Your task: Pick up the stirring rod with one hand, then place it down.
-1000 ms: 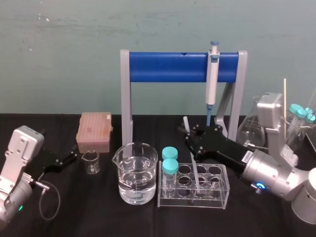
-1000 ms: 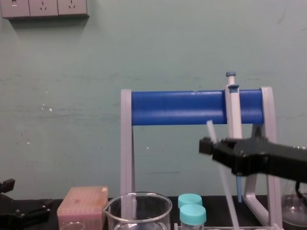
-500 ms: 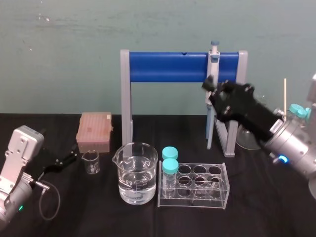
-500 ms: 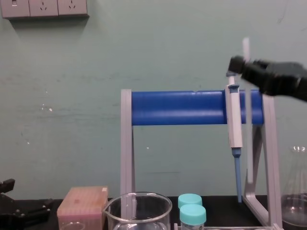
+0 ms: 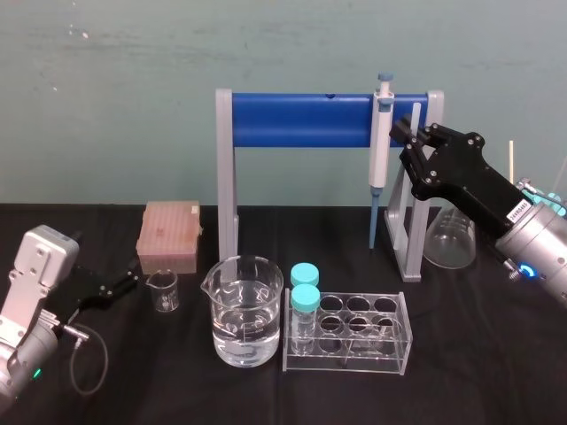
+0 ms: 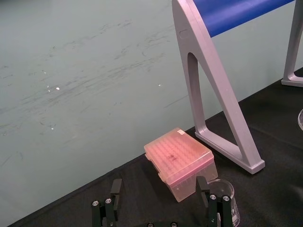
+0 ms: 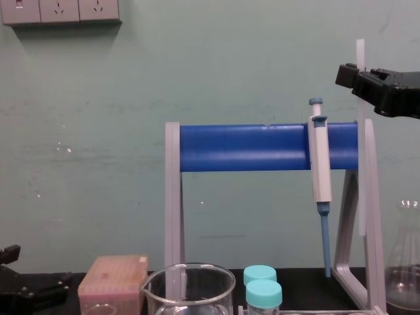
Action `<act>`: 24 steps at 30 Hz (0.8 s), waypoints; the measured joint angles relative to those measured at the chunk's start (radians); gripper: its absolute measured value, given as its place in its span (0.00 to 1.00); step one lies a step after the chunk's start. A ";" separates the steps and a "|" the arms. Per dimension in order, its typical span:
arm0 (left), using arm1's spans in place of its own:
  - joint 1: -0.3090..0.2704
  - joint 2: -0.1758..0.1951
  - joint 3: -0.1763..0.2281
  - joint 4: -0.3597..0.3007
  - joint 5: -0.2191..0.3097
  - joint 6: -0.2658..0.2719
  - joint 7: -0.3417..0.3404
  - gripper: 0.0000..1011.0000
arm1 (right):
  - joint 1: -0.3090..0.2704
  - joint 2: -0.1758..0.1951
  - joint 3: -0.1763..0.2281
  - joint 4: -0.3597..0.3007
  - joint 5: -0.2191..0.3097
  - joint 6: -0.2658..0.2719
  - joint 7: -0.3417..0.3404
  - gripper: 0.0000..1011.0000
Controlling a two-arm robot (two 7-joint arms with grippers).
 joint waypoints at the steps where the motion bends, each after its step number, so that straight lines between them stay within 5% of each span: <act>1: 0.000 0.000 0.000 0.000 0.000 0.000 0.000 0.99 | 0.000 0.000 0.001 0.000 0.000 0.001 0.000 0.07; 24: 0.000 0.000 0.000 0.000 0.000 0.000 0.000 0.99 | -0.008 -0.006 0.011 0.003 -0.006 0.008 0.012 0.07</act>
